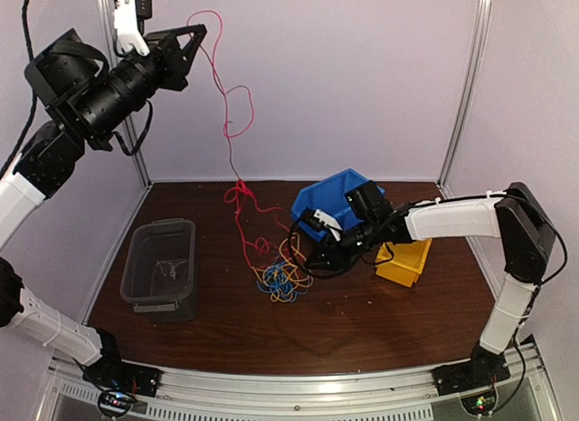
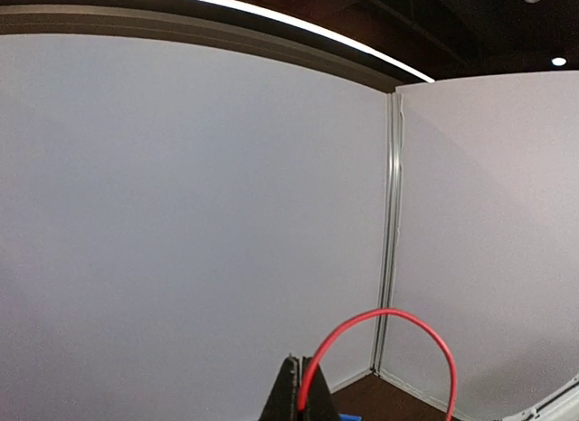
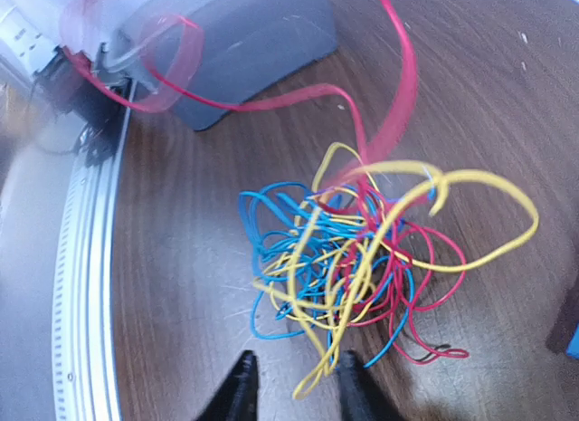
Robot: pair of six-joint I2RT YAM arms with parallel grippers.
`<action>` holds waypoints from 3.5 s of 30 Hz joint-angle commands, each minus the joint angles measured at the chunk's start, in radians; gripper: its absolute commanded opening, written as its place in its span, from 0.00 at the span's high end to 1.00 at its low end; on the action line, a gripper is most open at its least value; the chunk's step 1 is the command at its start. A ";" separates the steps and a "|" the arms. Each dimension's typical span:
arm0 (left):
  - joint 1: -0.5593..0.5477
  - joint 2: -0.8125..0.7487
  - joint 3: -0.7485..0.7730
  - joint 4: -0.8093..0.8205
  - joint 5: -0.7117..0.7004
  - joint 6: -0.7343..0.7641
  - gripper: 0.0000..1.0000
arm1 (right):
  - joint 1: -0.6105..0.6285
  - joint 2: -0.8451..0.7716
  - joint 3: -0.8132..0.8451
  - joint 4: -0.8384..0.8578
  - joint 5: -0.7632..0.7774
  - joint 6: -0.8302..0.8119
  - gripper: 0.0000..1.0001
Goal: Untangle the cables
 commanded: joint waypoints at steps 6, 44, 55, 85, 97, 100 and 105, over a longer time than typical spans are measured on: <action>-0.002 0.003 -0.191 0.030 0.184 -0.143 1.00 | 0.001 -0.146 0.159 -0.175 -0.064 -0.180 0.37; -0.001 -0.001 -0.113 0.021 0.140 -0.145 1.00 | 0.079 -0.011 0.069 0.215 0.186 -0.092 1.00; -0.002 0.034 0.222 -0.097 0.027 0.064 1.00 | 0.005 0.015 -0.071 0.172 0.159 -0.091 1.00; -0.002 -0.007 0.124 -0.117 -0.009 0.080 1.00 | 0.003 -0.177 0.132 -0.083 0.004 -0.166 0.42; -0.002 -0.008 -0.012 -0.041 0.120 -0.104 1.00 | 0.014 -0.081 0.379 -0.010 -0.060 -0.005 0.25; -0.001 -0.004 -0.012 -0.034 0.139 -0.130 1.00 | 0.046 -0.068 0.387 -0.008 -0.071 -0.026 0.26; -0.002 -0.010 -0.013 -0.022 0.155 -0.159 1.00 | 0.117 -0.053 0.376 -0.019 -0.131 -0.055 0.25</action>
